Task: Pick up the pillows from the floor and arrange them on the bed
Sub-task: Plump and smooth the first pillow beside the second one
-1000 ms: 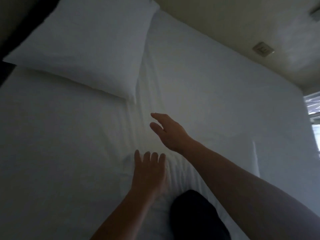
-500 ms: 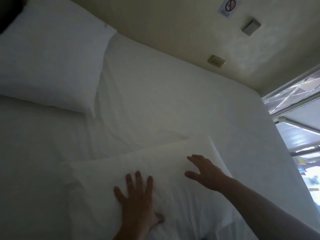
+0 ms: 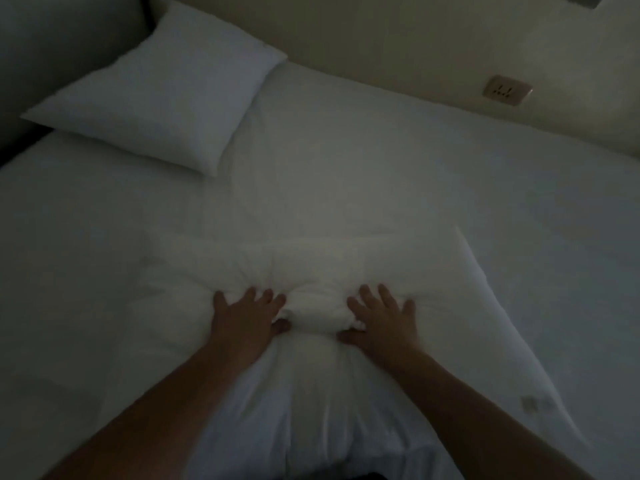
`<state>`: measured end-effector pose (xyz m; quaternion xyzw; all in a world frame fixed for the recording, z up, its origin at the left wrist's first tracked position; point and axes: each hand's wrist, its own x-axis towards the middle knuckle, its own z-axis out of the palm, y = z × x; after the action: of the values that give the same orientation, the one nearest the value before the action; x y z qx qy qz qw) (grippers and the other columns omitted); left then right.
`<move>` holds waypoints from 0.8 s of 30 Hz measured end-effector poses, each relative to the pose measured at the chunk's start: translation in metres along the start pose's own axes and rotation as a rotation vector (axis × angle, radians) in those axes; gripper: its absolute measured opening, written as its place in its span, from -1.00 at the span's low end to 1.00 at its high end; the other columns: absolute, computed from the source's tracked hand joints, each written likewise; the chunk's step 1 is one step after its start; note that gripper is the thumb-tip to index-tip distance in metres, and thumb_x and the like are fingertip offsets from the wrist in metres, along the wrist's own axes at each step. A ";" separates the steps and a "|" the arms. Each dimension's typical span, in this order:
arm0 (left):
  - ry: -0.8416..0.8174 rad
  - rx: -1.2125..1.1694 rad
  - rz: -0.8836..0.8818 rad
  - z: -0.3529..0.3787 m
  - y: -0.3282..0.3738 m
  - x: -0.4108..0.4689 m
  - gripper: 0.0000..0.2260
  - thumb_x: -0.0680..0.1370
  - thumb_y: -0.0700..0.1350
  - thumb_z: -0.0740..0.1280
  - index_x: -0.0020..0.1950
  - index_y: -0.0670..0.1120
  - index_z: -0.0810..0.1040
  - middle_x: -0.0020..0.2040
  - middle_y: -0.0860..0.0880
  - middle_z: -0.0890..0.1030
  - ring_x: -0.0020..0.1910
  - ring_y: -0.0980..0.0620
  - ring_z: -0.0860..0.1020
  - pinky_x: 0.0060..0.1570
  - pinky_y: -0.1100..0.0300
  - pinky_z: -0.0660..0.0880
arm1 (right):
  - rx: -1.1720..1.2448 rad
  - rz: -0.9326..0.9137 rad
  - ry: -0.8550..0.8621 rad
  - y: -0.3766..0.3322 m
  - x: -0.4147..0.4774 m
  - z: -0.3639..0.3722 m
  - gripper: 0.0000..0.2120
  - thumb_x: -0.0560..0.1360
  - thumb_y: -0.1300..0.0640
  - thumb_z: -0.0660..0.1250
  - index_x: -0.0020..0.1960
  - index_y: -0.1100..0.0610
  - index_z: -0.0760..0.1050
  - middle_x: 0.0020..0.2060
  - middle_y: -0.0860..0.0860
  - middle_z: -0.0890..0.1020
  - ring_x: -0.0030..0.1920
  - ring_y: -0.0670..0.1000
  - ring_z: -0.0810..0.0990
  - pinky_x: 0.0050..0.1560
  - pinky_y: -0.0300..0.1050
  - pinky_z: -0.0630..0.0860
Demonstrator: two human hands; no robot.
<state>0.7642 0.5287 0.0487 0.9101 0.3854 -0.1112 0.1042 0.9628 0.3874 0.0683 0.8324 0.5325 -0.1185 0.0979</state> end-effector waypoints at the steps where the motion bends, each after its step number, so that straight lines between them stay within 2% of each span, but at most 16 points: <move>1: 0.013 0.014 -0.005 0.000 0.002 -0.004 -0.56 0.54 0.27 0.01 0.40 0.21 0.18 0.46 0.13 0.29 0.43 0.08 0.22 0.28 -0.35 0.03 | -0.007 -0.028 0.046 -0.005 -0.002 0.004 -0.46 0.45 -0.29 0.14 0.38 -0.14 0.23 0.49 -0.06 0.19 0.48 0.03 0.05 0.30 0.36 -0.03; 3: 0.100 0.010 -0.015 -0.003 0.007 -0.010 -0.63 0.58 0.20 0.03 0.33 0.16 0.35 0.33 0.08 0.47 0.34 0.07 0.38 0.30 -0.30 0.04 | 0.069 -0.091 0.171 -0.012 -0.008 0.005 -0.68 0.52 -0.08 0.19 0.24 -0.05 0.41 0.33 -0.03 0.44 0.39 -0.03 0.30 0.30 0.31 0.06; 4: 0.188 -0.037 -0.016 -0.007 0.008 -0.014 -0.64 0.57 0.20 0.04 0.23 0.12 0.46 0.19 0.03 0.59 0.21 0.04 0.51 0.31 -0.24 0.11 | 0.111 -0.111 0.241 -0.014 -0.015 0.002 -0.76 0.49 0.02 0.28 0.15 -0.01 0.48 0.20 -0.01 0.56 0.26 -0.04 0.47 0.30 0.26 0.18; 5: 0.296 -0.081 -0.006 -0.014 0.009 -0.020 -0.62 0.55 0.20 0.04 0.06 0.06 0.57 -0.02 -0.03 0.68 0.00 -0.01 0.63 0.26 -0.17 0.26 | 0.163 -0.113 0.342 -0.016 -0.021 -0.002 -0.79 0.42 0.09 0.41 0.05 0.03 0.55 0.04 0.02 0.65 0.07 -0.02 0.60 0.22 0.18 0.36; 6: 0.405 -0.084 0.016 -0.020 0.007 -0.025 -0.59 0.52 0.19 0.05 -0.13 0.00 0.61 -0.27 -0.08 0.68 -0.26 -0.04 0.66 0.09 -0.06 0.45 | 0.213 -0.089 0.431 -0.016 -0.025 -0.008 -0.76 0.32 0.12 0.52 -0.04 0.04 0.60 -0.09 0.03 0.70 -0.11 0.02 0.66 0.06 0.10 0.51; 7: 0.488 -0.072 0.016 -0.028 0.006 -0.029 -0.59 0.49 0.17 0.07 -0.29 -0.03 0.58 -0.45 -0.09 0.62 -0.47 -0.04 0.61 -0.15 0.08 0.54 | 0.274 -0.044 0.474 -0.014 -0.029 -0.015 -0.73 0.28 0.11 0.56 -0.05 0.03 0.63 -0.15 0.05 0.71 -0.18 0.06 0.67 -0.09 0.03 0.57; 8: 0.549 -0.069 0.007 -0.039 0.005 -0.034 -0.62 0.46 0.14 0.11 -0.37 -0.04 0.55 -0.55 -0.08 0.57 -0.57 -0.03 0.55 -0.35 0.20 0.51 | 0.347 0.009 0.449 -0.013 -0.030 -0.025 -0.72 0.32 0.07 0.53 0.01 -0.03 0.62 -0.11 0.06 0.71 -0.13 0.08 0.67 -0.11 -0.01 0.56; 9: 0.579 -0.074 -0.008 -0.051 0.003 -0.040 -0.67 0.43 0.12 0.18 -0.39 -0.05 0.53 -0.59 -0.07 0.54 -0.60 -0.02 0.53 -0.45 0.25 0.47 | 0.377 0.033 0.406 -0.013 -0.029 -0.036 -0.72 0.39 0.02 0.46 0.09 -0.10 0.59 0.01 0.04 0.69 0.00 0.08 0.64 -0.03 -0.03 0.52; 11: 0.609 -0.112 -0.034 -0.070 -0.008 -0.051 -0.80 0.35 0.05 0.39 -0.37 -0.05 0.53 -0.58 -0.04 0.55 -0.59 -0.01 0.53 -0.51 0.28 0.44 | 0.370 -0.001 0.385 -0.019 -0.022 -0.055 -0.70 0.46 -0.05 0.37 0.18 -0.18 0.53 0.18 -0.07 0.61 0.18 0.01 0.55 0.13 -0.09 0.42; 12: 0.621 -0.144 -0.054 -0.077 -0.017 -0.057 -0.82 0.29 0.00 0.48 -0.35 -0.05 0.54 -0.57 -0.03 0.55 -0.58 0.00 0.53 -0.54 0.28 0.42 | 0.367 -0.025 0.410 -0.027 -0.018 -0.065 -0.70 0.45 -0.03 0.38 0.18 -0.18 0.54 0.18 -0.08 0.60 0.19 0.01 0.55 0.15 -0.09 0.42; 14: 0.651 -0.192 -0.109 -0.093 -0.040 -0.071 -0.81 0.23 -0.06 0.54 -0.31 -0.04 0.55 -0.55 -0.03 0.56 -0.56 -0.01 0.54 -0.59 0.24 0.38 | 0.367 -0.092 0.493 -0.050 -0.009 -0.090 -0.70 0.38 0.08 0.48 0.10 -0.11 0.61 0.08 0.00 0.67 0.09 0.10 0.62 0.07 0.01 0.50; 16: 0.747 -0.177 -0.162 -0.109 -0.066 -0.087 -0.90 0.32 -0.06 0.43 -0.28 -0.04 0.56 -0.53 -0.04 0.55 -0.54 -0.05 0.55 -0.58 0.22 0.38 | 0.379 -0.187 0.541 -0.082 0.007 -0.115 -0.73 0.36 0.16 0.51 0.04 -0.04 0.65 -0.02 0.06 0.70 0.01 0.17 0.65 -0.01 0.08 0.54; 19: 0.855 -0.148 -0.318 -0.128 -0.111 -0.107 -0.71 0.44 0.06 0.16 -0.26 -0.08 0.57 -0.52 -0.07 0.56 -0.53 -0.12 0.55 -0.58 0.15 0.42 | 0.379 -0.356 0.562 -0.139 0.039 -0.153 -0.75 0.35 0.04 0.37 0.01 -0.01 0.66 -0.07 0.06 0.71 -0.06 0.16 0.67 -0.07 0.05 0.57; 22: 0.861 -0.148 -0.513 -0.137 -0.154 -0.126 -0.63 0.48 0.11 0.12 -0.25 -0.11 0.57 -0.50 -0.12 0.55 -0.53 -0.17 0.54 -0.55 0.09 0.43 | 0.411 -0.537 0.529 -0.206 0.075 -0.181 -0.79 0.42 0.02 0.40 0.05 -0.03 0.64 0.01 0.01 0.69 0.03 0.11 0.64 0.03 -0.01 0.52; 24: 0.858 -0.195 -0.622 -0.138 -0.181 -0.137 -0.65 0.54 0.10 0.19 -0.19 -0.14 0.56 -0.44 -0.18 0.57 -0.43 -0.21 0.56 -0.45 0.02 0.45 | 0.394 -0.655 0.485 -0.255 0.100 -0.193 -0.78 0.44 0.02 0.40 0.09 -0.05 0.62 0.08 -0.03 0.67 0.10 0.07 0.60 0.09 -0.07 0.46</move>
<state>0.5571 0.5967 0.2006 0.7029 0.6531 0.2814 -0.0164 0.7894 0.6350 0.2127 0.6264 0.7426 -0.0442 -0.2327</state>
